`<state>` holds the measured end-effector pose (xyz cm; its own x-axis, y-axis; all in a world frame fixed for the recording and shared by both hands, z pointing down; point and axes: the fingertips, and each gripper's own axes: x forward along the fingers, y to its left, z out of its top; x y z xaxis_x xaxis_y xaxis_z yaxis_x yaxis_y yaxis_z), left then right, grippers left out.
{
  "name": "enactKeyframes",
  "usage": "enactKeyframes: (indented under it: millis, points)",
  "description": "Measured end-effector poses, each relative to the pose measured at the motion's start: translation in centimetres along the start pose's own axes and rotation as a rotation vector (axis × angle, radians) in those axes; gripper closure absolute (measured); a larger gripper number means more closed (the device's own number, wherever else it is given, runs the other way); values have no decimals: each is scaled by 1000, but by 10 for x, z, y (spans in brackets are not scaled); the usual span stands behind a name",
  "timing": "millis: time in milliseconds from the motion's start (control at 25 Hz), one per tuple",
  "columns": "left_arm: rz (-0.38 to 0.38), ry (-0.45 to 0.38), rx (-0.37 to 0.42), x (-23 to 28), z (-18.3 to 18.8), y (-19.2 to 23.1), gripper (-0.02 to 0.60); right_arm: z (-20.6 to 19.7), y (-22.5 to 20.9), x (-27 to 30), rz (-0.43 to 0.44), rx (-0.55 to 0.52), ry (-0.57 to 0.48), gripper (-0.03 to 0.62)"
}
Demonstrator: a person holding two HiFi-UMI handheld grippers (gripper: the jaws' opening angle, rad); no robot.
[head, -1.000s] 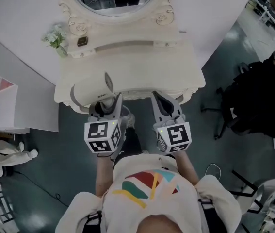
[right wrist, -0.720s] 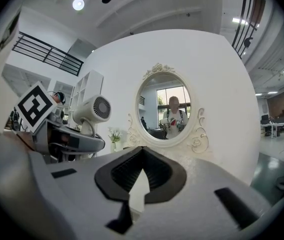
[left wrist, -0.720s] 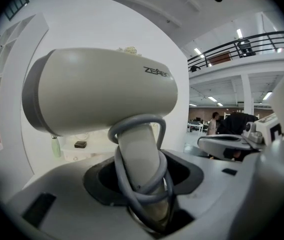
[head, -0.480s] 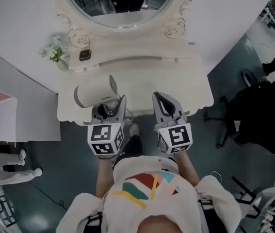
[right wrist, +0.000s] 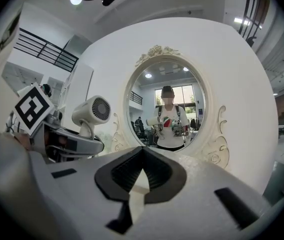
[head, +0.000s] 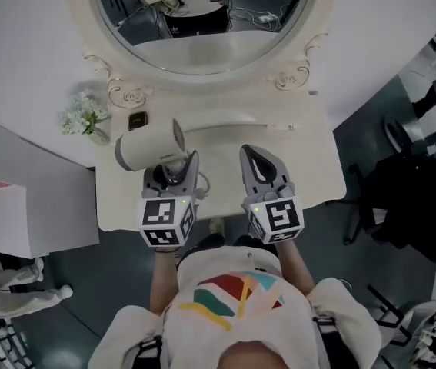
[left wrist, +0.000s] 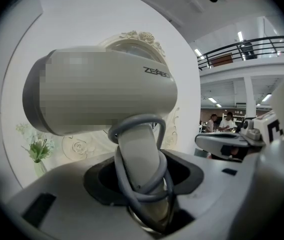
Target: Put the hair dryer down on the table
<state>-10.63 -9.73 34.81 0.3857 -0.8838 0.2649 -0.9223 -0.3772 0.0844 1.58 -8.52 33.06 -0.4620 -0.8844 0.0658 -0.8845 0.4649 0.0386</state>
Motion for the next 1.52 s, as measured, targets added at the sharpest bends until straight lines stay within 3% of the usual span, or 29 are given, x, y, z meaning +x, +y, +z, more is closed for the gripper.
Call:
enactKeyframes:
  millis: [440, 1120, 1520]
  points:
    - [21, 63, -18, 44, -4, 7, 388, -6, -31, 40, 19, 30, 22, 595]
    - [108, 120, -12, 65, -15, 12, 388, -11, -44, 63, 91, 30, 33, 595]
    - [83, 250, -29, 77, -52, 6, 388, -20, -48, 61, 87, 36, 53, 595]
